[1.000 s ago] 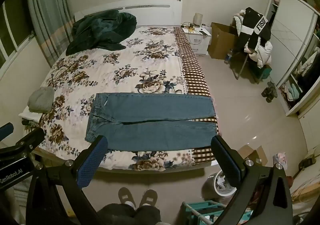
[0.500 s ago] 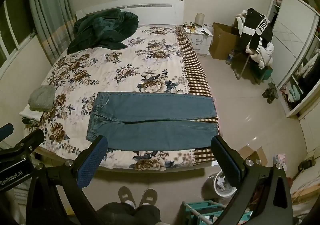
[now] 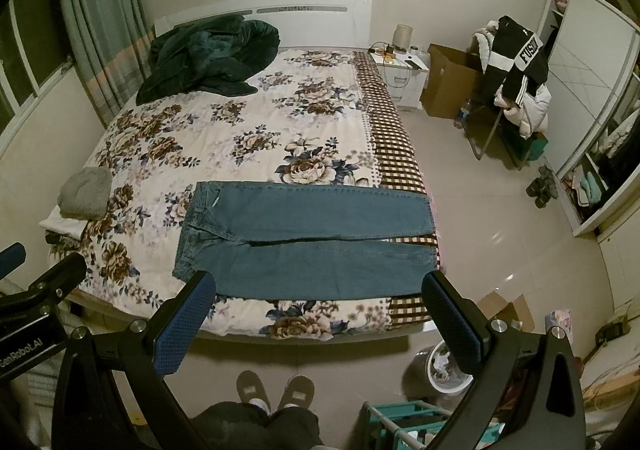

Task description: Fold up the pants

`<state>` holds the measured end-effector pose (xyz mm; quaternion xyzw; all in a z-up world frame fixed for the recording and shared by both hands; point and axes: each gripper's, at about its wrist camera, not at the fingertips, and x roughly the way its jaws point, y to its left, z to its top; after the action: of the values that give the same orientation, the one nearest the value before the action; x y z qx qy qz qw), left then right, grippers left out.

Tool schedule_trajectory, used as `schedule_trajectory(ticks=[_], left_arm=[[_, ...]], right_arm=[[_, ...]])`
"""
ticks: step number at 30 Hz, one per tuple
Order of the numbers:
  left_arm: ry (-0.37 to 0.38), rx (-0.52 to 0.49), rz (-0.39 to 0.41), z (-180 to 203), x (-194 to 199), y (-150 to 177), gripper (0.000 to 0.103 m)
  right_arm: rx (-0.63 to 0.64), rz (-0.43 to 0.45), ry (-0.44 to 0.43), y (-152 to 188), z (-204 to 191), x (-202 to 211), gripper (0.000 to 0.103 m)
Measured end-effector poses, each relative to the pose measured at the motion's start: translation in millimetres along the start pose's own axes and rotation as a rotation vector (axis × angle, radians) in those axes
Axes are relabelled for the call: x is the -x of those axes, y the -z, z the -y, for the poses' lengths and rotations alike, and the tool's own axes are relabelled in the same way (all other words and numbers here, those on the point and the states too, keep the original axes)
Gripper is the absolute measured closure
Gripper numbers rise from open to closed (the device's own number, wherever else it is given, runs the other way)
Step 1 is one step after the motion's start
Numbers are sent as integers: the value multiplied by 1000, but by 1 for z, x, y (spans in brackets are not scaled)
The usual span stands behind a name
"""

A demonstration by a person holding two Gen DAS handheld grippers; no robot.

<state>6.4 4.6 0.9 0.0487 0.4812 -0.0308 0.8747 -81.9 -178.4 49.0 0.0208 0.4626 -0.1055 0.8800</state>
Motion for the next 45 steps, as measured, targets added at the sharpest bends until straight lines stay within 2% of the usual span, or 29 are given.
schedule_trajectory(ticks=[45], left_arm=[[2,5,8,-7,4,-5,0]], right_arm=[[10,-7,-6,-3,-3,-4,0]])
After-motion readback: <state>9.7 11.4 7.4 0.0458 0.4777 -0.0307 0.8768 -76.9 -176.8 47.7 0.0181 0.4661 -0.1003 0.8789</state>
